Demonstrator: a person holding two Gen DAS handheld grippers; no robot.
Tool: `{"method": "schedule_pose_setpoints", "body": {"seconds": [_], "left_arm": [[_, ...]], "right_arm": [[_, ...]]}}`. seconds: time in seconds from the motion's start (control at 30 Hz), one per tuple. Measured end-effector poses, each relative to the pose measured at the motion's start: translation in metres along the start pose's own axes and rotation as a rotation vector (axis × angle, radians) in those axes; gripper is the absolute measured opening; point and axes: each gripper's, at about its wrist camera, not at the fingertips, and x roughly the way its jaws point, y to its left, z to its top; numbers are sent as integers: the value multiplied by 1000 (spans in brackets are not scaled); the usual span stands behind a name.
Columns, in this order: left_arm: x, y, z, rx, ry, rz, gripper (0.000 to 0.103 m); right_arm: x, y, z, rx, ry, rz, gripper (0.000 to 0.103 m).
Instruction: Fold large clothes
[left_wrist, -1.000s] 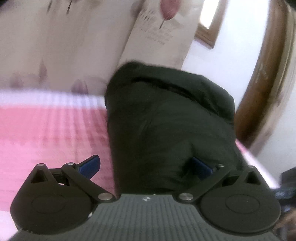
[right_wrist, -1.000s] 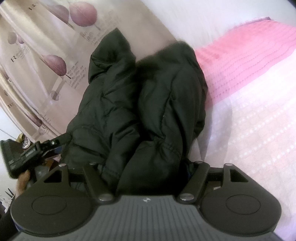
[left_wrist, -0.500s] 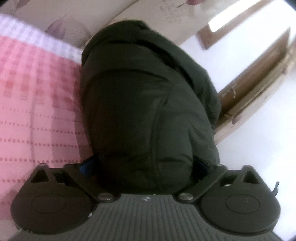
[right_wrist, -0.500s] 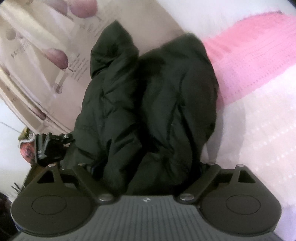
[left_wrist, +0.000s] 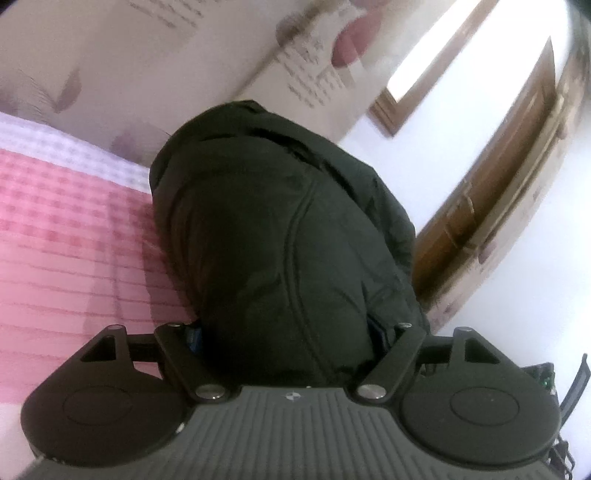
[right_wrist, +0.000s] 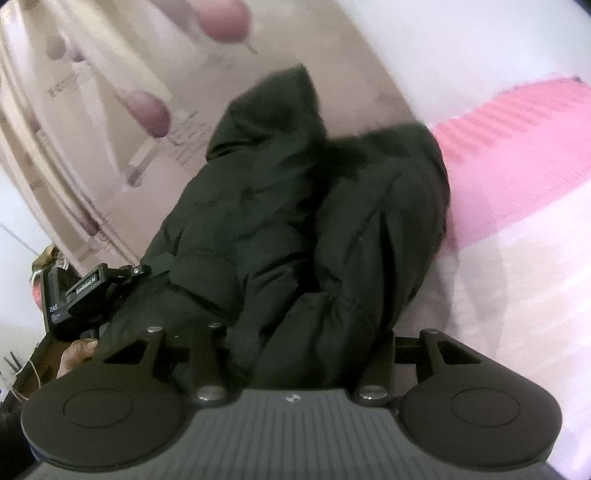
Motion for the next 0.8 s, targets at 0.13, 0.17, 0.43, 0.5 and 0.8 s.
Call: {"method": "schedule_pose_setpoints", "body": {"seconds": [0.13, 0.17, 0.43, 0.5, 0.8], "left_arm": [[-39, 3, 2, -7, -34, 32, 76], [-48, 2, 2, -8, -41, 40, 76], [-131, 10, -10, -40, -81, 113, 76], [-150, 13, -15, -40, -91, 130, 76], [-185, 34, -49, 24, -99, 232, 82]], "right_arm": [[4, 25, -7, -14, 7, 43, 44], [6, 31, -9, -19, 10, 53, 44], [13, 88, -34, -57, 50, 129, 44], [16, 101, -42, -69, 62, 141, 44], [35, 131, -88, -83, 121, 114, 44]]}}
